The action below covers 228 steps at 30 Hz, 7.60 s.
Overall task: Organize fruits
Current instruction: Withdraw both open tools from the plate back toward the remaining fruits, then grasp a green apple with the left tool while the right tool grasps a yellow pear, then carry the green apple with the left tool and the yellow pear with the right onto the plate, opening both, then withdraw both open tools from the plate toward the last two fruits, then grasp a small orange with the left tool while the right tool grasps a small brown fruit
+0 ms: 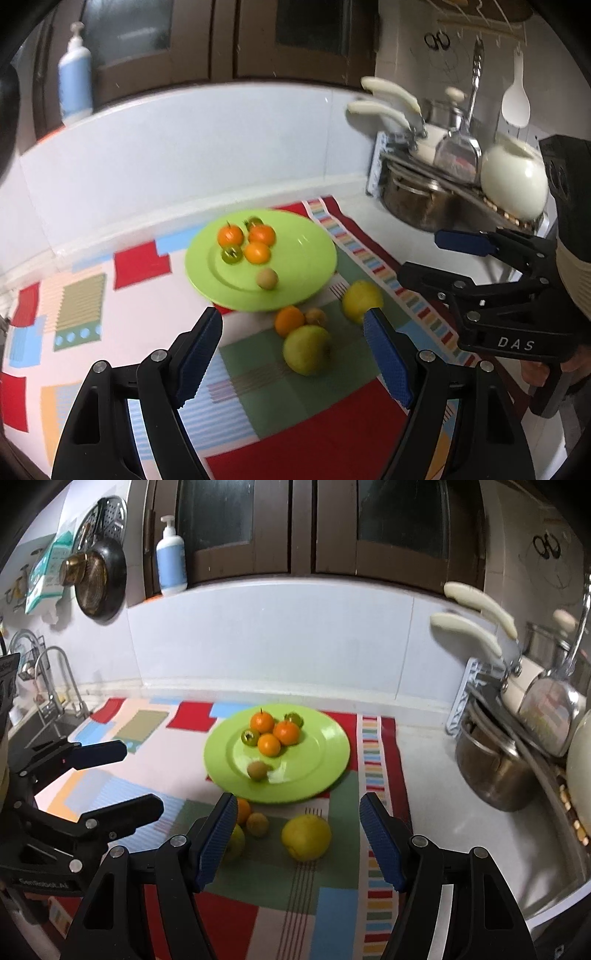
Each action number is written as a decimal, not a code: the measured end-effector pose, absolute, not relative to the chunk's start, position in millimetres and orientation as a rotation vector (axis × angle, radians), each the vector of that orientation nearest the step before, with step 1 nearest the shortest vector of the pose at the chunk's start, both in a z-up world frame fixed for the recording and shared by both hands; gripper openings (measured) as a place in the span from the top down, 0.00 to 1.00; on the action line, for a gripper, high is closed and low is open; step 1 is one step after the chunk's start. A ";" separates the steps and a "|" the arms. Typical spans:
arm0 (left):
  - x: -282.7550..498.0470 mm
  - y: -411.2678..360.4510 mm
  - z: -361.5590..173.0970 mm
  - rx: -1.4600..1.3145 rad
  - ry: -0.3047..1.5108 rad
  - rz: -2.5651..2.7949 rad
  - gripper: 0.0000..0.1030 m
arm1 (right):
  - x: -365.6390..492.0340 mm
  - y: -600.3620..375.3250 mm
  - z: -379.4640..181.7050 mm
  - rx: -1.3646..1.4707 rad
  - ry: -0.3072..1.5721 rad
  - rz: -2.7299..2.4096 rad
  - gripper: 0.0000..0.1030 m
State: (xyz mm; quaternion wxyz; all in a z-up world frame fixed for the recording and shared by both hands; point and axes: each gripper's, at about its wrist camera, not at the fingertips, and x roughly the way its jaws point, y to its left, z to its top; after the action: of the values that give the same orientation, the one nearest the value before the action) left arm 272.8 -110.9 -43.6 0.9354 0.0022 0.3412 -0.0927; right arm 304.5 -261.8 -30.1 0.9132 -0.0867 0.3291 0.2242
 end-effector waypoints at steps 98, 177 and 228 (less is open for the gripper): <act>345.2 -59.3 -43.0 0.046 0.698 -0.309 0.52 | 338.7 -212.8 -58.8 -0.028 0.802 0.399 0.51; 307.5 -78.8 -70.2 0.329 0.616 -0.505 0.43 | 305.2 -205.2 -82.2 -0.272 0.742 0.389 0.42; 369.8 -107.9 -137.8 0.119 0.910 -0.499 0.69 | 342.1 -233.8 -137.2 -0.050 0.880 0.427 0.76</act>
State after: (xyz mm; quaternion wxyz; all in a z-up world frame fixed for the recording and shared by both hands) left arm 369.8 -107.9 -137.8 0.8667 0.0569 0.4347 -0.2381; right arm 342.1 -233.8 -137.2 0.8826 -0.0243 0.4224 0.2049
